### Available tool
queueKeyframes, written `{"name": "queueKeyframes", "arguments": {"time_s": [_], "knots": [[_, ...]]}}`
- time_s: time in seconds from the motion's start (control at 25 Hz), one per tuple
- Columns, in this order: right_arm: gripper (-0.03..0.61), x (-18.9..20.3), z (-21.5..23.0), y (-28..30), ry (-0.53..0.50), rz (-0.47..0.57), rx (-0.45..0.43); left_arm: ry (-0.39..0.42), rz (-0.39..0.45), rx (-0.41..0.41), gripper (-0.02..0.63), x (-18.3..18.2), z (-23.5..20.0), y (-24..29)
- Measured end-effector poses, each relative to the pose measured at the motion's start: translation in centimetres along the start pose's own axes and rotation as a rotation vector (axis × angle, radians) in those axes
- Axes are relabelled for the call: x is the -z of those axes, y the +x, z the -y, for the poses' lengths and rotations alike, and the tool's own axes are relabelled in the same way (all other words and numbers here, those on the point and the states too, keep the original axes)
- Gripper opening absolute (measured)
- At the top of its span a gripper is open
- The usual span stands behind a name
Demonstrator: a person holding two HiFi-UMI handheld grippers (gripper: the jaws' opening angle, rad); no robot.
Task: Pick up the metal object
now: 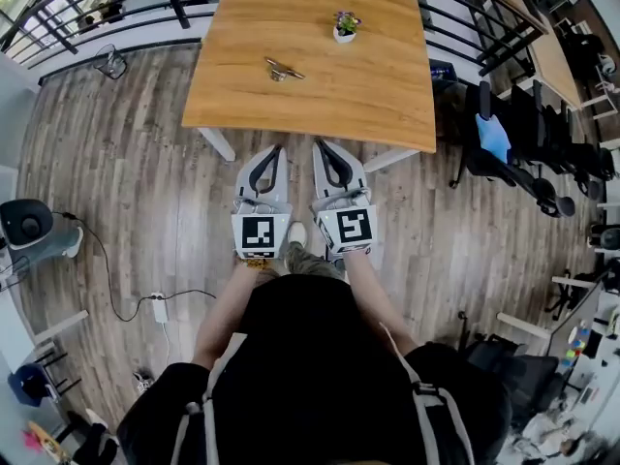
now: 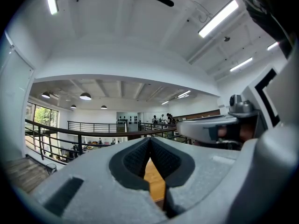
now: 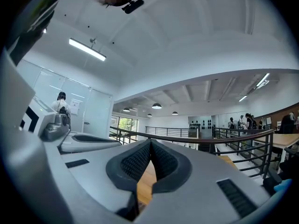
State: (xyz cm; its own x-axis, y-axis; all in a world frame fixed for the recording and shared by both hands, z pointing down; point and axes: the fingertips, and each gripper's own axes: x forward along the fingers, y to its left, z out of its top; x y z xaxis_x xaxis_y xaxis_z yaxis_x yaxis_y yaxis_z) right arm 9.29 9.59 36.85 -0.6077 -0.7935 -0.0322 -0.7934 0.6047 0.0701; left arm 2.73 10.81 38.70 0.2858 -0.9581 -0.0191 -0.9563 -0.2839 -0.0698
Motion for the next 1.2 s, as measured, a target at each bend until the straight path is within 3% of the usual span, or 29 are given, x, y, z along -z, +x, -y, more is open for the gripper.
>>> {"name": "queueKeyframes", "arguments": {"time_s": [0.32,0.56,0.92,1.2], "knots": [[0.0,1.2,4.3,4.6,0.001,-0.022,-0.002,-0.012,-0.01,-0.009,0.011,0.7,-1.1,5.3],[0.0,2.2,5.0,10.0,-0.004,-0.047,0.022,-0.034,-0.011,-0.007,0.011,2.0,-5.9,9.2],[0.0,1.0,4.6,18.6,-0.047,-0.04,0.071,-0.027,0.027,0.072,0.011,1.5,-13.3,15.4],[-0.001,2.1,5.7,21.6,-0.046,-0.059,0.119,-0.014,0.03,0.106,0.011,2.1,-16.3,19.1]]}}
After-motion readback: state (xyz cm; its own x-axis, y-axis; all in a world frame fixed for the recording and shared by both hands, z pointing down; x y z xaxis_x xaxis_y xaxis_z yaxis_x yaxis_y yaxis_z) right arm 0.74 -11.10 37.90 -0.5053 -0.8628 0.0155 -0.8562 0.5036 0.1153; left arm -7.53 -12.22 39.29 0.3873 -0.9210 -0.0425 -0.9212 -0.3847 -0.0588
